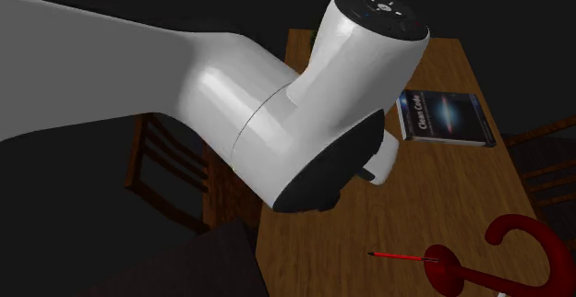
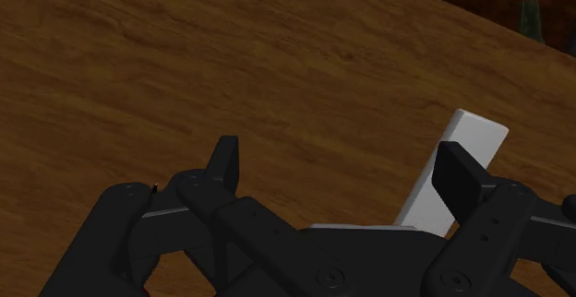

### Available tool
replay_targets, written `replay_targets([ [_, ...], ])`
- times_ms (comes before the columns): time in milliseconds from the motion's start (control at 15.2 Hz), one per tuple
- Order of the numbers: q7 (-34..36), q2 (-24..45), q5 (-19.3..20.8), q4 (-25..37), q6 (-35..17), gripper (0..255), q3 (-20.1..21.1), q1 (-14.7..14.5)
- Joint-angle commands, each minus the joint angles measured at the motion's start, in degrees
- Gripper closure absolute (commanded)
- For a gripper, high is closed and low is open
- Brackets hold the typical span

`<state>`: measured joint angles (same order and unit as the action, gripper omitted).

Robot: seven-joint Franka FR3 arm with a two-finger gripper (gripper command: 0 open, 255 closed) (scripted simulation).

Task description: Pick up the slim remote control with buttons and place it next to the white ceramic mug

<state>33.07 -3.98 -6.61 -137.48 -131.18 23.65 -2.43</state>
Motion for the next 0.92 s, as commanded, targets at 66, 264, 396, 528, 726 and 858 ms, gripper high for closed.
replay_targets([
  [66,5.3,7.4,4.1,3.6,-3.9,0,0.8,-0.3],
  [264,10.7,14.8,9.0,8.2,-6.5,0,0.4,-1.6],
  [396,14.1,19.7,12.0,11.7,-7.7,0,-0.4,-3.0],
  [528,17.1,24.4,14.6,15.6,-8.6,0,-1.6,-4.7],
  [726,20.7,31.2,17.7,21.9,-9.2,0,-3.7,-7.5],
  [858,22.6,35.7,19.1,26.5,-9.2,0,-5.0,-9.3],
])
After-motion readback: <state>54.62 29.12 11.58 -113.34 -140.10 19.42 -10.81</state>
